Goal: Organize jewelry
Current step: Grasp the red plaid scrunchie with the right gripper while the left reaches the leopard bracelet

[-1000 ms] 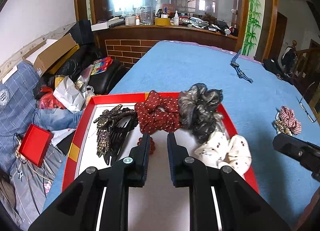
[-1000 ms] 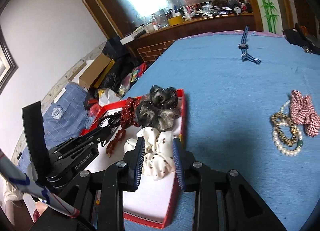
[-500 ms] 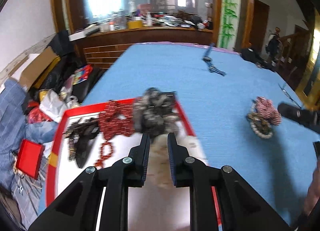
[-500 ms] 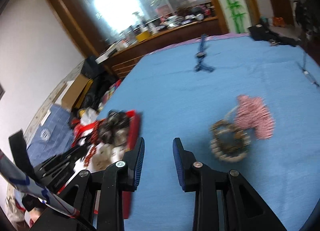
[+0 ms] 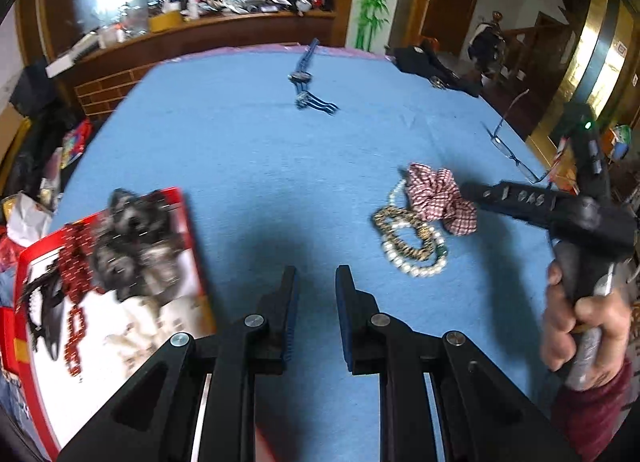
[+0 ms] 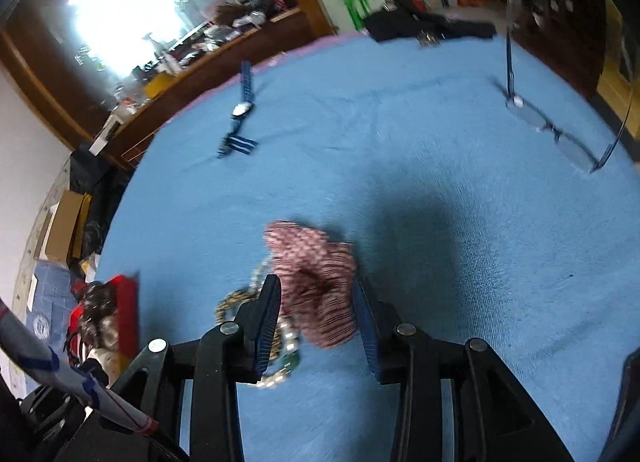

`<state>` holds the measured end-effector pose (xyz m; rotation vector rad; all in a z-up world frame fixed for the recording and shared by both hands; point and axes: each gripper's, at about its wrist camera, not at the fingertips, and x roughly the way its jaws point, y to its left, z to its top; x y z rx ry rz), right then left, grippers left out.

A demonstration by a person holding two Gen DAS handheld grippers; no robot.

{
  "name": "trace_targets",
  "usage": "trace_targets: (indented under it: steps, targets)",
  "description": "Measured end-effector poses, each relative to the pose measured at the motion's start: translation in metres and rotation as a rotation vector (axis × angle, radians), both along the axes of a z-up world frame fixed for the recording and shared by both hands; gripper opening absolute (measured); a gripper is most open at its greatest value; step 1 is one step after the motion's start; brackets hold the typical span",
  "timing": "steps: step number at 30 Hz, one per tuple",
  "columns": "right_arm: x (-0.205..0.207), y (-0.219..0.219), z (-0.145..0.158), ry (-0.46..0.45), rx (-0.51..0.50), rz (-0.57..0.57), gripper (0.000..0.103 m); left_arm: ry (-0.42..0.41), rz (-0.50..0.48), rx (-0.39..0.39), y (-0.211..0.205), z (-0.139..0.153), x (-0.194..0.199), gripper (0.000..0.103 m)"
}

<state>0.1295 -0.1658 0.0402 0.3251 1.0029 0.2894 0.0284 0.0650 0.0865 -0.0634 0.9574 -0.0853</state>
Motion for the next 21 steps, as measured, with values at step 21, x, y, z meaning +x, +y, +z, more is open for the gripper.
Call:
trace_targets:
  steps: [21]
  targets:
    - [-0.001,-0.025,0.003,-0.095,0.009,-0.078,0.007,0.199,-0.022,-0.086,-0.063,-0.062,0.102,0.017]
